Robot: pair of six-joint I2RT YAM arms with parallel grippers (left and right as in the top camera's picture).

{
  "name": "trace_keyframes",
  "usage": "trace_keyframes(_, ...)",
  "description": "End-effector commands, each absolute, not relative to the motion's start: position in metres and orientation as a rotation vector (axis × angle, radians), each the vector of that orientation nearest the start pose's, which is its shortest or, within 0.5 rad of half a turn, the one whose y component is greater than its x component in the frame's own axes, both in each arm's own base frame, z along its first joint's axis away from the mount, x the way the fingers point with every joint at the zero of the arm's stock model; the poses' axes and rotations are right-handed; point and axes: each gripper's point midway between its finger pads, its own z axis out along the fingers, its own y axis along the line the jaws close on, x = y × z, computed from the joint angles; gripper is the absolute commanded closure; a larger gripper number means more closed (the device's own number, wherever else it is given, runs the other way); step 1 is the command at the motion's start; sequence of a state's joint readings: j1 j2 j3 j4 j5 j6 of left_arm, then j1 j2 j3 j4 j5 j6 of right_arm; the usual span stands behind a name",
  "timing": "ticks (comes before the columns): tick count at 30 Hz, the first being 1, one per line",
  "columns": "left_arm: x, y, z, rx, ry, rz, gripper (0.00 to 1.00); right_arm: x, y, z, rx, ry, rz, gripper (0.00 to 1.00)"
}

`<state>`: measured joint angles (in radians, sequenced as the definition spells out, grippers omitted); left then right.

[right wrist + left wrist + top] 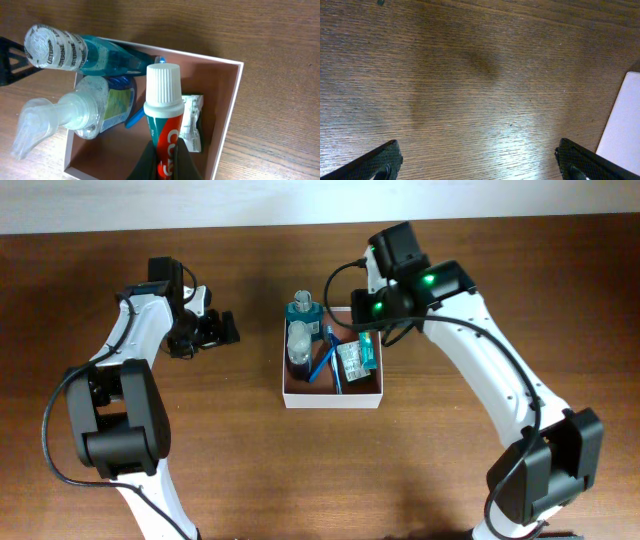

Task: Pack container
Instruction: 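Lift the toothpaste with right gripper and carry it over the box, then lower the toothpaste upright into the box's right side, open gripper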

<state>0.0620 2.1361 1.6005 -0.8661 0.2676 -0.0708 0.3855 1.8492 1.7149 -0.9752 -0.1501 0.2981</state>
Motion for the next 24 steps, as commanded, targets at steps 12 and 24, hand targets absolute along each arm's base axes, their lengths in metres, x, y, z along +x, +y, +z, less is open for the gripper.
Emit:
trace_keyframes(12,0.445,-0.017,0.028,-0.146,2.94,-0.391,0.01,0.413,0.197,0.125,-0.045,2.822,0.271,0.96)
trace_keyframes(24,0.445,-0.017,0.028,-0.147,2.94,-0.391,0.01,0.413,0.197,0.087,-0.044,2.899,0.229,0.96)
